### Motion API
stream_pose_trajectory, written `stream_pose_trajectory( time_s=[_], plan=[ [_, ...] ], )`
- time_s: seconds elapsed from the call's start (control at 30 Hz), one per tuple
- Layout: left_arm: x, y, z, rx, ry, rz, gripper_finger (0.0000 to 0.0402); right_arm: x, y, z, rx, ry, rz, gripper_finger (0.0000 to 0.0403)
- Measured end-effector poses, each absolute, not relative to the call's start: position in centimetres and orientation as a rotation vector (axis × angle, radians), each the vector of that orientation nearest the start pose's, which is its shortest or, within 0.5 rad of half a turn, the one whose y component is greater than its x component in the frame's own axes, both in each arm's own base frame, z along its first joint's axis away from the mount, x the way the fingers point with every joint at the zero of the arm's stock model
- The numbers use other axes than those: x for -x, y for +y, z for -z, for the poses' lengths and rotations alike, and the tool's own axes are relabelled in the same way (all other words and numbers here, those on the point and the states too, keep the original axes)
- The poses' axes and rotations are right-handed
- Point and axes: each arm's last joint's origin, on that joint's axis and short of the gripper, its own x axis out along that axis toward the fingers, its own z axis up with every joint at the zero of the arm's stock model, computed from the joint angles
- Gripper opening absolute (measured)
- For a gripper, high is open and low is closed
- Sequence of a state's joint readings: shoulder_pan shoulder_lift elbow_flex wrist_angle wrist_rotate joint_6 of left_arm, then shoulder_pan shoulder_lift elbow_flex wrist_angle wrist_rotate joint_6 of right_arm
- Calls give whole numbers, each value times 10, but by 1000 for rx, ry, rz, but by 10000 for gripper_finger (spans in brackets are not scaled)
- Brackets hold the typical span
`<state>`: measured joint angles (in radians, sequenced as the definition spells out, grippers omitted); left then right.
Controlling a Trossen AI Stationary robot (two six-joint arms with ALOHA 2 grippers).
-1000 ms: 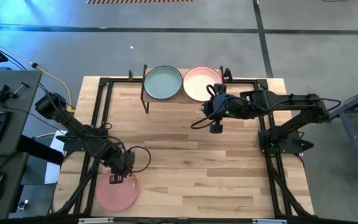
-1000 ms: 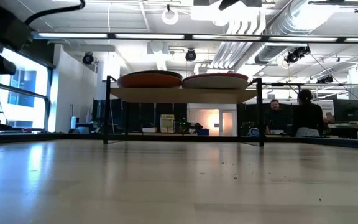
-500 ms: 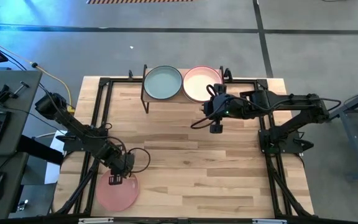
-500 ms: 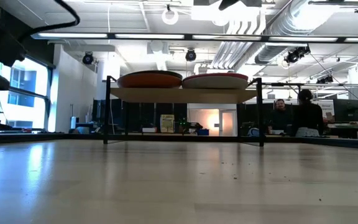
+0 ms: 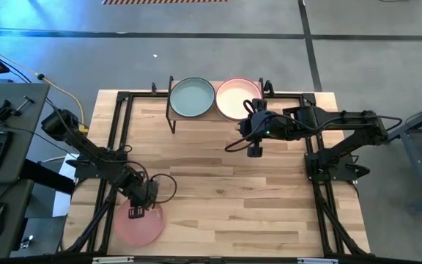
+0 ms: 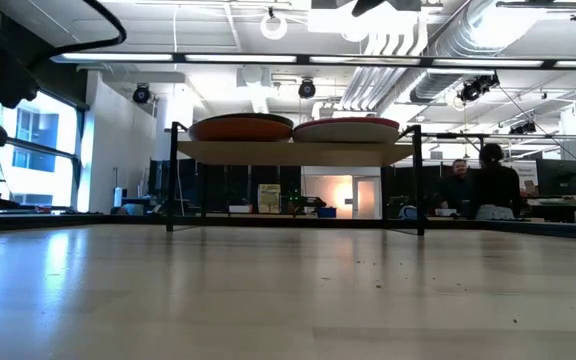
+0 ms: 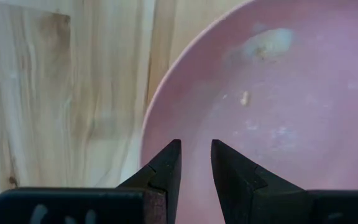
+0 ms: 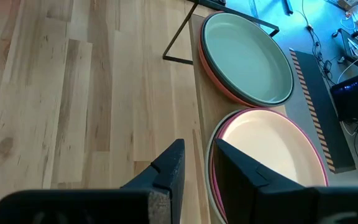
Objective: Place and stack plates onto a shelf
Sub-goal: Stack the light pink plate on top of the light blue plate on the shelf
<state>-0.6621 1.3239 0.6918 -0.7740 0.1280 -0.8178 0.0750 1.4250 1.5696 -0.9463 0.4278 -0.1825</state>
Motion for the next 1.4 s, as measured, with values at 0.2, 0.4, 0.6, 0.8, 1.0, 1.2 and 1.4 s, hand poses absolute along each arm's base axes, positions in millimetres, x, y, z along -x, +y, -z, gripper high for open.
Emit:
stream_pose_trajectory(
  time_s=[0.2, 0.4, 0.6, 0.8, 1.0, 1.2, 1.4],
  plan=[
    [-160, -129, -177, 217, 1530, 55, 76, -281, 9, -392, 372, 811, 262, 78],
    [-157, -124, -176, 160, 1540, -13, 76, -281, 9, -392, 372, 811, 262, 78],
    [-158, -124, -172, 121, 1530, 13, 76, -281, 9, -392, 372, 811, 262, 78],
    [-150, -119, -156, 156, 1562, -36, 76, -281, 9, -392, 372, 811, 262, 78],
    [-149, -118, -152, 203, 1567, -61, 76, -281, 9, -392, 372, 811, 262, 78],
    [-149, -119, -151, 192, 1562, -46, 75, -281, 9, -392, 371, 811, 263, 78],
    [-150, -119, -151, 191, 1554, -35, 22, -281, 9, -392, 362, 809, 267, 78]
  ],
)
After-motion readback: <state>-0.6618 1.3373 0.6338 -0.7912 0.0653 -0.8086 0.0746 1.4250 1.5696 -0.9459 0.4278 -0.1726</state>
